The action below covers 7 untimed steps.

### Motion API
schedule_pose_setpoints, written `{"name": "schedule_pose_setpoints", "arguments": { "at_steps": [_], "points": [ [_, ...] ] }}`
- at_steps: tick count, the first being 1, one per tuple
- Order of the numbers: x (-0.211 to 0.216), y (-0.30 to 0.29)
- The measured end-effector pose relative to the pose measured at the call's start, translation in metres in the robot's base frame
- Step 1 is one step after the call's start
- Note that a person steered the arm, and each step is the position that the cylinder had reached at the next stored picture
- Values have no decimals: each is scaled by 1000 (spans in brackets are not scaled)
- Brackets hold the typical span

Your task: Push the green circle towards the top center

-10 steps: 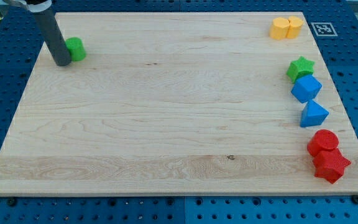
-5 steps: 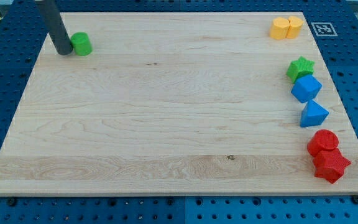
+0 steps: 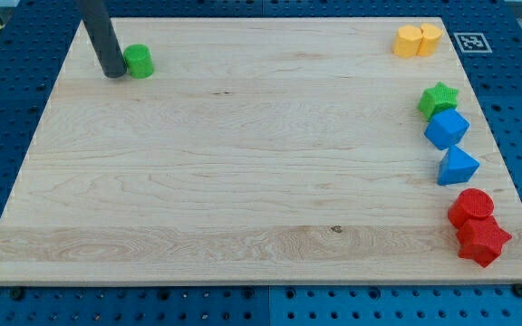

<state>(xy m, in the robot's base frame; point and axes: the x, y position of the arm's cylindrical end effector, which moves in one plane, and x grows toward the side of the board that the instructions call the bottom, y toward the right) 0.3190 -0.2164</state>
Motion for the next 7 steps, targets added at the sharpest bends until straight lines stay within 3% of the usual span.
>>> {"name": "schedule_pose_setpoints", "arguments": {
  "at_steps": [1, 5, 7],
  "points": [
    [0, 2],
    [0, 114],
    [15, 53]
  ]
}}
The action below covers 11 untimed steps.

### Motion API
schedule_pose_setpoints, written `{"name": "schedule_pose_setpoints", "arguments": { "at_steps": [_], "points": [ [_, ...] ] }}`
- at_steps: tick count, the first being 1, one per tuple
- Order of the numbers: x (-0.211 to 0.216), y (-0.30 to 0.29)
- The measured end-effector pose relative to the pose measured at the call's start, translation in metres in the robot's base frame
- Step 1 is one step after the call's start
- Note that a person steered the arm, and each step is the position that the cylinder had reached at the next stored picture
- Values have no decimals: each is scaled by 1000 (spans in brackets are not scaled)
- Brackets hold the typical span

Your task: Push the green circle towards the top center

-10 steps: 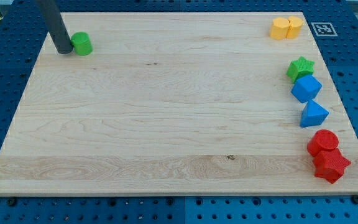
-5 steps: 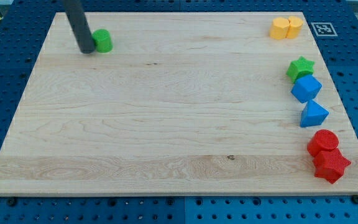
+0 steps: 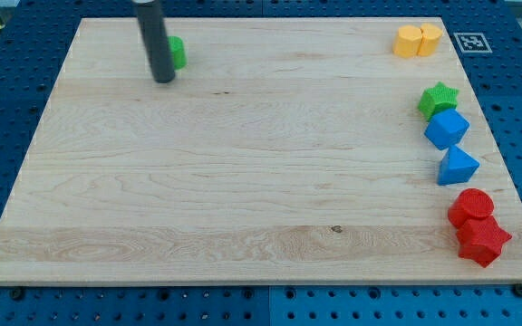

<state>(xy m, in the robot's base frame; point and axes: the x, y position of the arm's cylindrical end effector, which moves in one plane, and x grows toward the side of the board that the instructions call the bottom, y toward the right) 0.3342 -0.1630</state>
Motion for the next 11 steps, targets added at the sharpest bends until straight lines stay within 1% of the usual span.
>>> {"name": "schedule_pose_setpoints", "arguments": {
  "at_steps": [1, 2, 3, 4, 5, 6, 8, 9, 10, 11],
  "points": [
    [4, -33],
    [-17, -13],
    [-17, -13],
    [-27, 7],
    [-30, 12],
    [-45, 12],
    [-52, 9],
    [-61, 28],
    [-53, 50],
    [-51, 56]
  ]
}}
